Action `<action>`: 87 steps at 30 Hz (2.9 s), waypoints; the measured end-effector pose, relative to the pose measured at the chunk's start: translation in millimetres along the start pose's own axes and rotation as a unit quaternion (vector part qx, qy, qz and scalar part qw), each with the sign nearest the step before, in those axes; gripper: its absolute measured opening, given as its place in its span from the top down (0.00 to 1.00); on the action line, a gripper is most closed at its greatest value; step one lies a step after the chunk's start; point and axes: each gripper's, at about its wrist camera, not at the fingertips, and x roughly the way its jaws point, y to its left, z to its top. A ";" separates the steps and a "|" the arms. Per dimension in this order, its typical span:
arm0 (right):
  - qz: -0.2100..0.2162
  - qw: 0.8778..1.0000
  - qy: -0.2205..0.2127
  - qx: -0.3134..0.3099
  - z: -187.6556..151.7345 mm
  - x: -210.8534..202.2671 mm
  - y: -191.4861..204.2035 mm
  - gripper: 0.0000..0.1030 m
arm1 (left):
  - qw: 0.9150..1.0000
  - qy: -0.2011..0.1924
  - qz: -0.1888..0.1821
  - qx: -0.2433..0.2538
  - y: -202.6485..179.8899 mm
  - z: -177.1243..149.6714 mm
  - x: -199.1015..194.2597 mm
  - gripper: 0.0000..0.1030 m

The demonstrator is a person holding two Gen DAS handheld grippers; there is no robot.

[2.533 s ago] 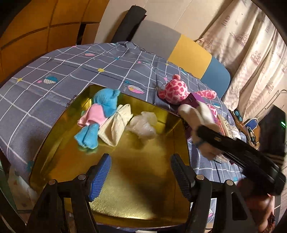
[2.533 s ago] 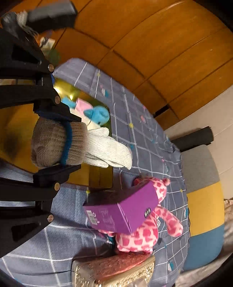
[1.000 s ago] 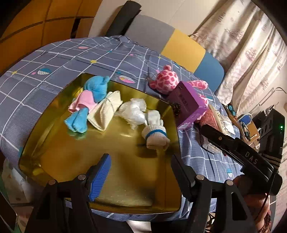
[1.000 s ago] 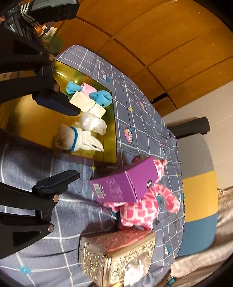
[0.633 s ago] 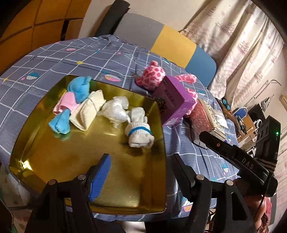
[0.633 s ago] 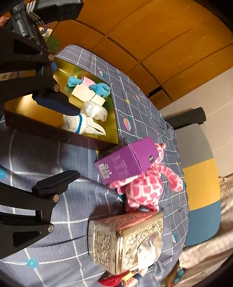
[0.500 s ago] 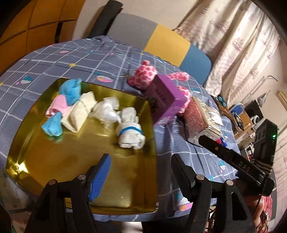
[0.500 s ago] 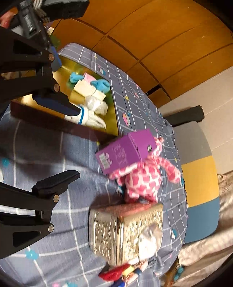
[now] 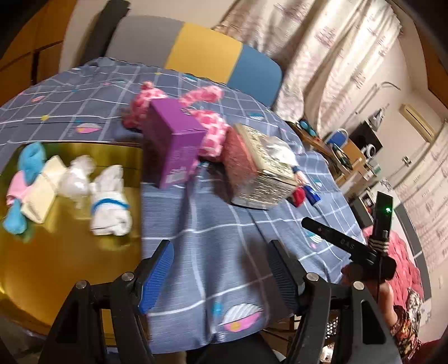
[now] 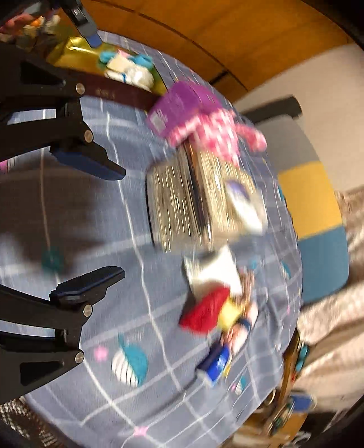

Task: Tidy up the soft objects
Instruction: 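Move both grippers away from the tray toward the remaining items, then grasp the red sock with the left gripper while the right grasps the blue Tempo tissue pack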

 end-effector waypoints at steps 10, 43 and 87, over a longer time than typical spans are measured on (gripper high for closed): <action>-0.074 0.997 -0.017 0.011 36.3 2.8 -94.9 0.34 | 0.997 0.038 -0.030 0.057 -62.5 3.2 36.6 0.33; -0.107 0.993 0.023 -0.051 138.4 107.6 -200.2 0.48 | 0.980 0.128 -0.062 0.137 -171.8 -2.1 132.8 0.33; -0.017 0.994 -0.030 0.101 156.5 68.5 -239.0 0.45 | 0.987 0.152 -0.007 0.052 -243.3 53.7 315.5 0.31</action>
